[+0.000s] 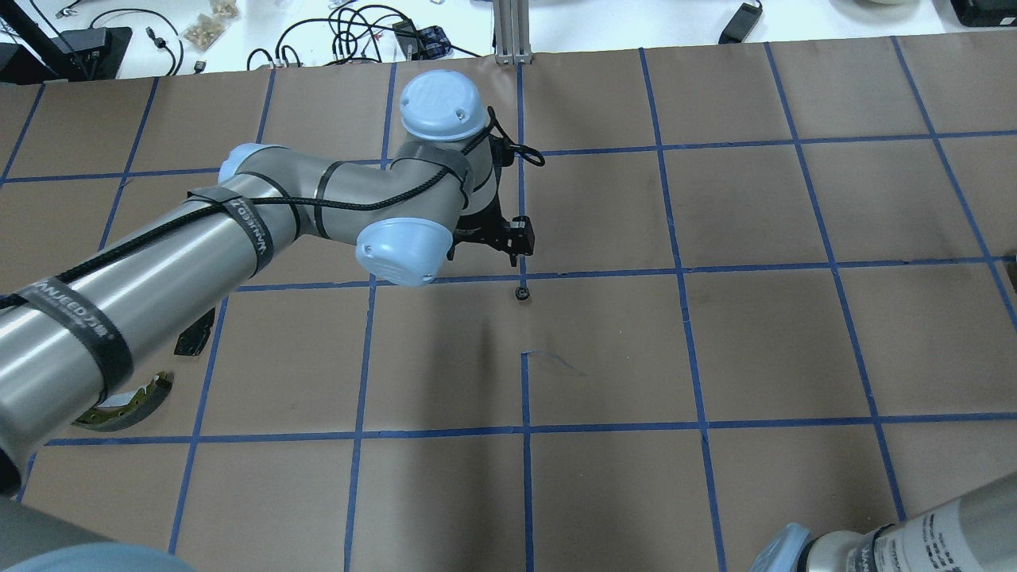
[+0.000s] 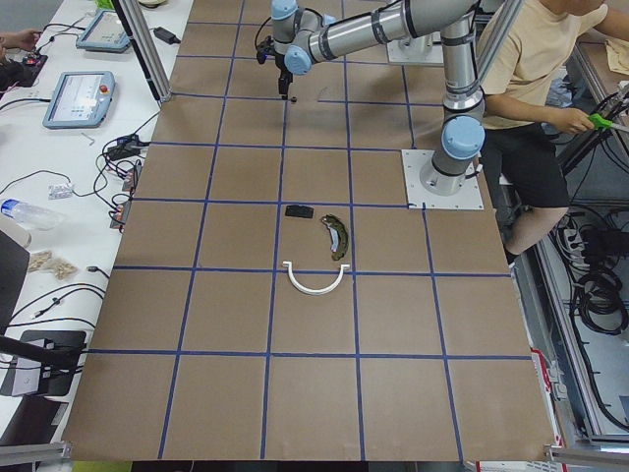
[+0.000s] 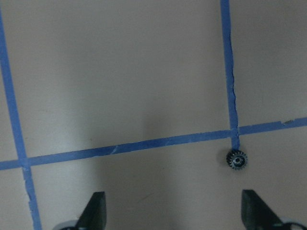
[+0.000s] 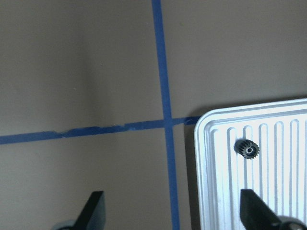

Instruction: Place bearing gear from tray to pile

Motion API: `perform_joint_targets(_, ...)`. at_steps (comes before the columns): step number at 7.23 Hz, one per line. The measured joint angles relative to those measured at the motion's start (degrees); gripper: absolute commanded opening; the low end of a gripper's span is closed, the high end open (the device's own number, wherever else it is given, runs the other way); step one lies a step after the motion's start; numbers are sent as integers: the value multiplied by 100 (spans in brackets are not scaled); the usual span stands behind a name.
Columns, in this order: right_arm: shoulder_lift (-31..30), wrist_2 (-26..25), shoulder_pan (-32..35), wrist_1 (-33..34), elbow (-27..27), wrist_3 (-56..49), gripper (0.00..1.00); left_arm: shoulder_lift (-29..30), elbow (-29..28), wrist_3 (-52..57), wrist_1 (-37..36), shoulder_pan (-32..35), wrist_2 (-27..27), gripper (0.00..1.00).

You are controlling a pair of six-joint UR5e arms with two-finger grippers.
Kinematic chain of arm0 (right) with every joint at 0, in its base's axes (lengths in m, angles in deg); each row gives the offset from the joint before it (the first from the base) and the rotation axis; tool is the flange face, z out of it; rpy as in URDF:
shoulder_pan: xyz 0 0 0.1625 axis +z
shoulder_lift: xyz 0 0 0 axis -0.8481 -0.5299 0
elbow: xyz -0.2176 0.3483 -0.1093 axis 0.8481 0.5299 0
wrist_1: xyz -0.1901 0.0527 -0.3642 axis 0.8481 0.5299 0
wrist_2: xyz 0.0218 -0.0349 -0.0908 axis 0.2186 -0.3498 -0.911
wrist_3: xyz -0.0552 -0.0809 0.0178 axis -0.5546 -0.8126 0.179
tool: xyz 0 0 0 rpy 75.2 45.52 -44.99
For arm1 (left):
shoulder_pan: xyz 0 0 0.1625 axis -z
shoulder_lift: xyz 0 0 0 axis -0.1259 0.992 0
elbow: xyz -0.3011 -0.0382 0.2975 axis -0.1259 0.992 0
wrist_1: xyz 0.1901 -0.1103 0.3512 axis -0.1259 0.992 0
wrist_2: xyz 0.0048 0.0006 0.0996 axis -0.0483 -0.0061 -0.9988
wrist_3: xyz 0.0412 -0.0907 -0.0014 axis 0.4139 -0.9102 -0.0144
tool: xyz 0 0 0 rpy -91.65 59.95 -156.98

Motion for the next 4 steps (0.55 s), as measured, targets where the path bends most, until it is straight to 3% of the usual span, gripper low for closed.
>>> perform_joint_targets(2, 617, 93, -396, 597, 56, -867, 98, 451, -224, 6, -66, 166, -1, 98)
perform_joint_targets(4, 936, 183, -585, 850, 233, -1312, 90, 734, -270, 21, -250, 247, -1, 76)
